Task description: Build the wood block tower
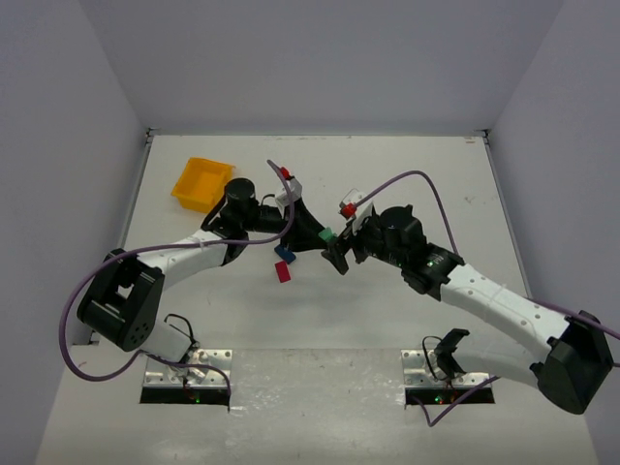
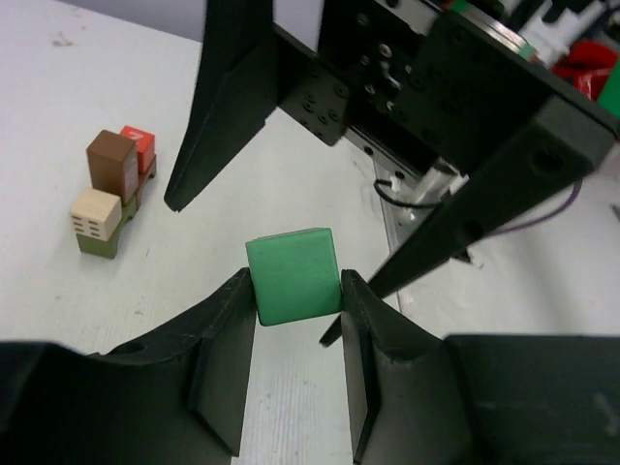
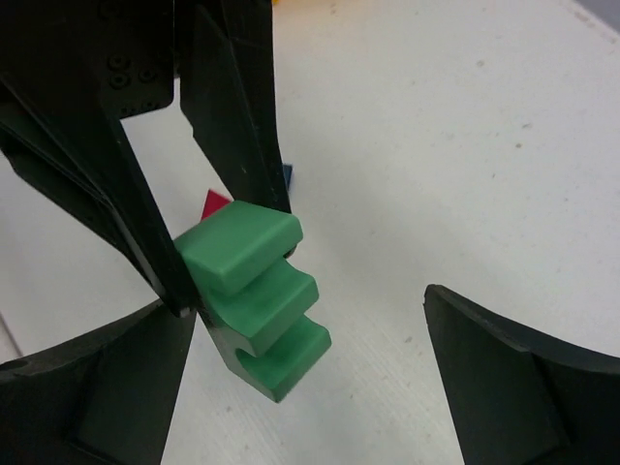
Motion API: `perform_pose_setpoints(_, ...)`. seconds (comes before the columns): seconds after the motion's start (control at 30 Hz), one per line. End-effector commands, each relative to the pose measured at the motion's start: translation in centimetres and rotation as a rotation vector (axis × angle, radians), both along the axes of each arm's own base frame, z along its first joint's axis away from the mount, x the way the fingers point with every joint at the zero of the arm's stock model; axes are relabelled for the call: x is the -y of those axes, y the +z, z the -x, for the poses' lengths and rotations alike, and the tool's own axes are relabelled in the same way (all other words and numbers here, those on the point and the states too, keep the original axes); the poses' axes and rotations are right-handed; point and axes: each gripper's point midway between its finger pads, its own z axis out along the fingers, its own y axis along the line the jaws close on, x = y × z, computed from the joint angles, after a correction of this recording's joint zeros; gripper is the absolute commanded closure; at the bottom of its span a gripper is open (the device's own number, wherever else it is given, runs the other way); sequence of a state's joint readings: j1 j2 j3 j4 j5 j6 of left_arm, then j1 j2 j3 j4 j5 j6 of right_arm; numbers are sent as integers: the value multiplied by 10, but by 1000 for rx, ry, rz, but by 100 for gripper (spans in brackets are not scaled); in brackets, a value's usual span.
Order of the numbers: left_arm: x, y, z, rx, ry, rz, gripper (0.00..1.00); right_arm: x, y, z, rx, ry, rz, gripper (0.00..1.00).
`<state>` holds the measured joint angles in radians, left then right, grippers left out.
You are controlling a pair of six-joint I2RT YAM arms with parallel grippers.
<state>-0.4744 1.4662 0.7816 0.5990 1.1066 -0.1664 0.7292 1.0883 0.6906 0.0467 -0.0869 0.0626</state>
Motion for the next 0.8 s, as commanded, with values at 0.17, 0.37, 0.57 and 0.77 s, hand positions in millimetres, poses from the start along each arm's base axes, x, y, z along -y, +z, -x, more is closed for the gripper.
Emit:
perform_pose_setpoints(0.17, -8, 2, 28, 336, -227, 46, 100, -11, 33, 43, -119, 239, -63, 1)
perform_pose_setpoints(0.37, -8, 1, 30, 319, -245, 48, 100, -13, 34, 50, -131, 268, -77, 3)
perform_pose_setpoints(0.57, -8, 1, 31, 305, -243, 51, 100, -17, 22, 49, -118, 309, -50, 16)
perform_pose_setpoints(0.77, -9, 2, 35, 310, -265, 61, 100, -21, 17, 40, -68, 324, -33, 21)
